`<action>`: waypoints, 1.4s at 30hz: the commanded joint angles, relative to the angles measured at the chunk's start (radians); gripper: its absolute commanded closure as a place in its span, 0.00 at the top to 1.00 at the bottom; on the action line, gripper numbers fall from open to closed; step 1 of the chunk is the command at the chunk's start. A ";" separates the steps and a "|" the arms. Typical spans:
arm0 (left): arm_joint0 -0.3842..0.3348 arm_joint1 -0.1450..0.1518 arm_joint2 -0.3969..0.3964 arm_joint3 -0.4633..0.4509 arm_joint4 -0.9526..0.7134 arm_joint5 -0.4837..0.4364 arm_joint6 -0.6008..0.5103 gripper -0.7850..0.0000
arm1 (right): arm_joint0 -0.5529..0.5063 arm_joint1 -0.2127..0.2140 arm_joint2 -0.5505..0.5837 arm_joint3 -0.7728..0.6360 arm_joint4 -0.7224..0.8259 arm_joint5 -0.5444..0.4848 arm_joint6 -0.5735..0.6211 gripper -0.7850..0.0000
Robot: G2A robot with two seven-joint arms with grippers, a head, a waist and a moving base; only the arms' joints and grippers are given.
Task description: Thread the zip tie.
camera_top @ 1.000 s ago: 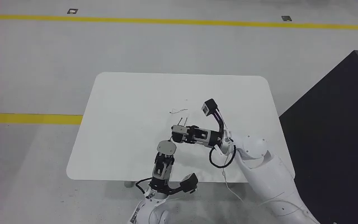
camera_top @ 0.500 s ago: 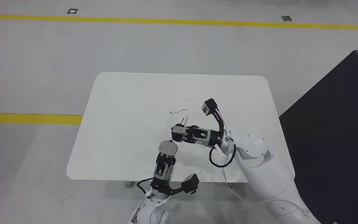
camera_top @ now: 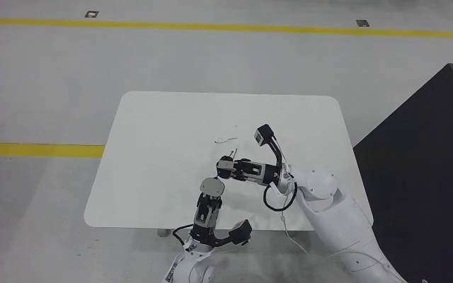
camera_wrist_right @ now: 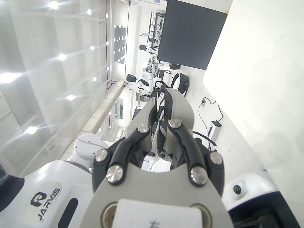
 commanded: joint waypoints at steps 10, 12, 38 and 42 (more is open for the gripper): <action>-0.003 -0.005 -0.010 0.009 0.000 0.005 0.009 0.00 | 0.000 0.000 -0.011 0.000 -0.001 0.000 -0.002 0.11; -0.004 -0.006 -0.015 0.012 0.000 0.004 0.009 0.00 | 0.000 0.000 -0.012 0.002 -0.001 -0.001 0.000 0.11; 0.009 -0.012 -0.032 0.016 0.000 0.018 0.040 0.00 | -0.009 0.007 -0.005 0.000 -0.002 -0.002 0.000 0.00; 0.011 -0.015 -0.034 0.016 0.000 0.019 0.043 0.00 | -0.009 0.007 -0.006 0.000 0.001 -0.004 0.002 0.00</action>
